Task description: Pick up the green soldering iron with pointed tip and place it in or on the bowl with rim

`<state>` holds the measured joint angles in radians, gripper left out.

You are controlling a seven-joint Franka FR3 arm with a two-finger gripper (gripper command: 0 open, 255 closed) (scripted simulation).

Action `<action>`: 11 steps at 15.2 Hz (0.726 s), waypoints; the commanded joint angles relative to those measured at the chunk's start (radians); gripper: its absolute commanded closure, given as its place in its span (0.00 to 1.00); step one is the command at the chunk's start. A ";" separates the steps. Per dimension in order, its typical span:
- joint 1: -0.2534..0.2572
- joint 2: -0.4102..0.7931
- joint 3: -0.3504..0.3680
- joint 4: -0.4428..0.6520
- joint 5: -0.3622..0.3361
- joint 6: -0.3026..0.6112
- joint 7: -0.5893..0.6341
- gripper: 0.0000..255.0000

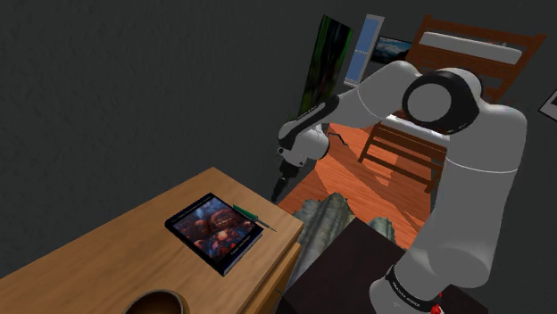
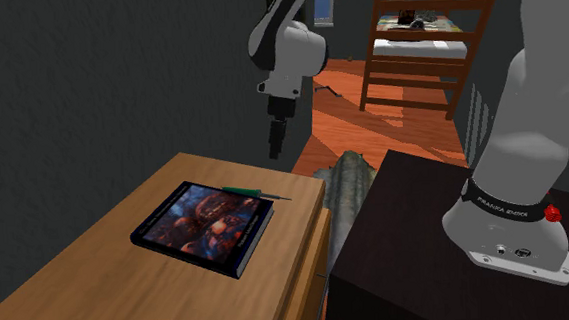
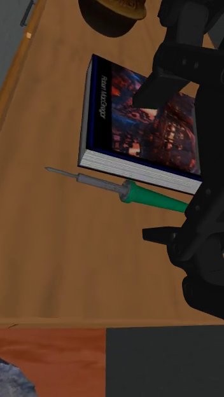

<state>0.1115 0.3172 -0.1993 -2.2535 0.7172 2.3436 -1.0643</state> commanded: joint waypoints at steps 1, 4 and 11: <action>-0.020 0.083 0.028 0.056 0.062 -0.010 -0.066 0.00; -0.051 0.207 0.072 0.155 0.126 -0.032 -0.139 0.00; -0.055 0.305 0.113 0.207 0.181 0.000 -0.182 0.00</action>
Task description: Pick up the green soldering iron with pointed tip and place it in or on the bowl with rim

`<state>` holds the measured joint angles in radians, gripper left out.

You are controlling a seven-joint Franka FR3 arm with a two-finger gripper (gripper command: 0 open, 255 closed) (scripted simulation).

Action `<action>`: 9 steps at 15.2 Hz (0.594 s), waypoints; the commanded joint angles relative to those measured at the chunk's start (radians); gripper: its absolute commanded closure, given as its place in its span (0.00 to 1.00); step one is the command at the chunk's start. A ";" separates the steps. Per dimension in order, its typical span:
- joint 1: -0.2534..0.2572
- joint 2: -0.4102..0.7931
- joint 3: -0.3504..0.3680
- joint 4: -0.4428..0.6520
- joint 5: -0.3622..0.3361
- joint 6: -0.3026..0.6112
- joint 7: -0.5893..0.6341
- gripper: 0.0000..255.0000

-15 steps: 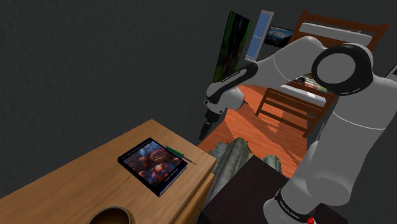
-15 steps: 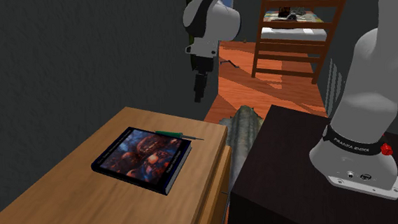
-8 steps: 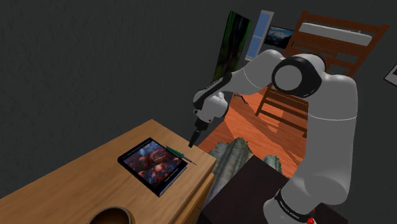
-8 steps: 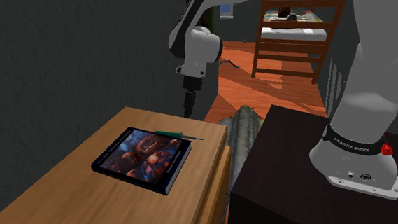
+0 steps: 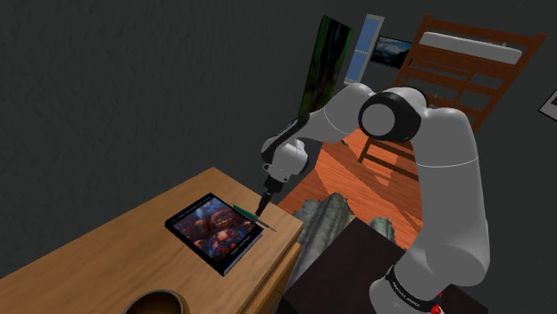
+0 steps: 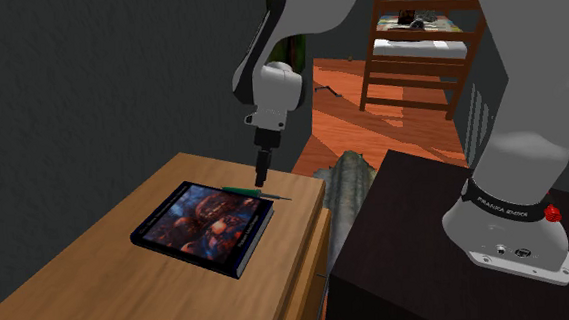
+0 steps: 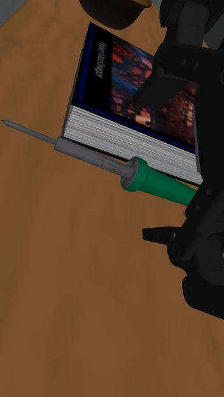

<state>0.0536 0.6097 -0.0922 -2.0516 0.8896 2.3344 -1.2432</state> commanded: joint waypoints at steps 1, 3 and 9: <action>0.004 0.022 0.011 0.008 0.015 0.017 -0.007 0.00; 0.006 0.038 0.019 0.012 0.026 0.030 -0.013 0.00; 0.006 0.038 0.019 0.012 0.026 0.030 -0.013 0.00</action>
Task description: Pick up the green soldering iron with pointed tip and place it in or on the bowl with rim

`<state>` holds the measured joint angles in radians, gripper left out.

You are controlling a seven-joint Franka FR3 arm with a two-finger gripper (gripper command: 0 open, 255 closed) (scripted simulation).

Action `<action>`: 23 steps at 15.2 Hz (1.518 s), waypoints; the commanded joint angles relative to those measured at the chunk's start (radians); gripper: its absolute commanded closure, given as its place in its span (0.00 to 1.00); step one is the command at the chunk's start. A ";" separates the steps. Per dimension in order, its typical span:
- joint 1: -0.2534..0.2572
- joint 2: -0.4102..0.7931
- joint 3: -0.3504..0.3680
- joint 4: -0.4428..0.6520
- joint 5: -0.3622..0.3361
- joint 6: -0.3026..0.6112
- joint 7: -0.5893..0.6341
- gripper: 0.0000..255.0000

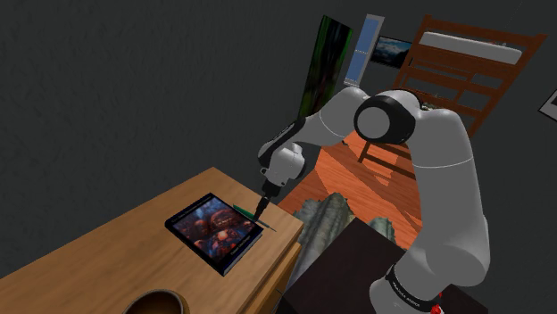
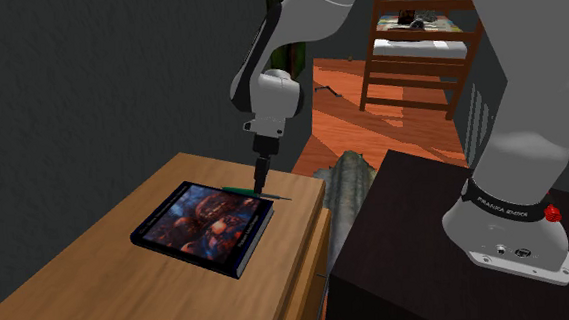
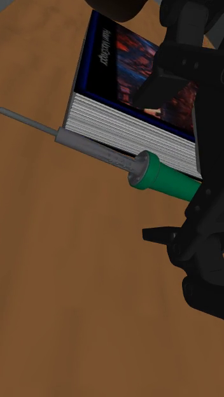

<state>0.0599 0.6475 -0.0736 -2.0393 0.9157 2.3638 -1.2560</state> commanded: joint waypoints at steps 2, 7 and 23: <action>0.000 0.000 0.000 0.000 0.000 0.000 0.000 1.00; 0.000 0.000 0.000 0.000 0.000 0.000 0.000 1.00; 0.022 -0.150 -0.035 -0.056 -0.070 -0.071 0.088 1.00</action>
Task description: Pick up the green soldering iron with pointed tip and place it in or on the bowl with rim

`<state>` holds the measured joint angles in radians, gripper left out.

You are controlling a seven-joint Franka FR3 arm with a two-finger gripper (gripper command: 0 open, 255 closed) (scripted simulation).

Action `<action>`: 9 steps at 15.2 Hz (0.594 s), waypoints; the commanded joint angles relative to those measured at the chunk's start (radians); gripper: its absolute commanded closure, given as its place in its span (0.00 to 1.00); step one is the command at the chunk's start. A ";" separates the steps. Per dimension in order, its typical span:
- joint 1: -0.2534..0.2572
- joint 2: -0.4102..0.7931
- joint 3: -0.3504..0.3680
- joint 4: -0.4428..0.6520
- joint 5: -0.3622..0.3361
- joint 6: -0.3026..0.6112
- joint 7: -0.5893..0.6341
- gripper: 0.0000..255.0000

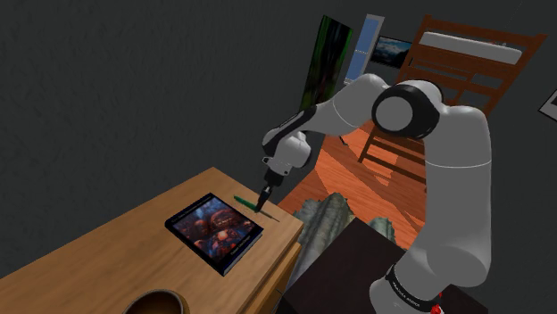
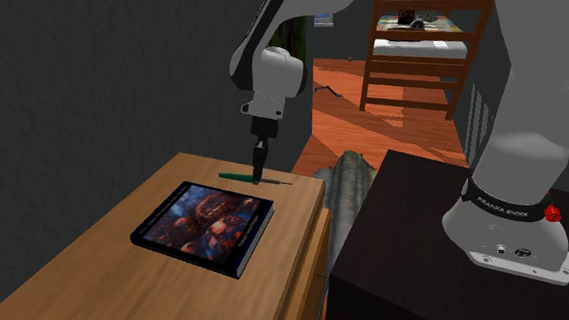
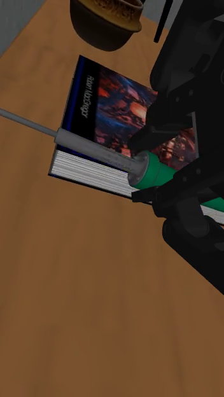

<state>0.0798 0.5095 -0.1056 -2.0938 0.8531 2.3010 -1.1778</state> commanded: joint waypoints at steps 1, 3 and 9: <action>0.004 -0.024 -0.006 -0.005 -0.014 -0.014 0.018 1.00; 0.007 -0.047 -0.011 -0.011 -0.026 -0.027 0.033 1.00; 0.015 -0.116 -0.027 -0.024 -0.065 -0.069 0.081 1.00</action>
<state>0.0927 0.4061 -0.1297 -2.1163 0.7953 2.2405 -1.1068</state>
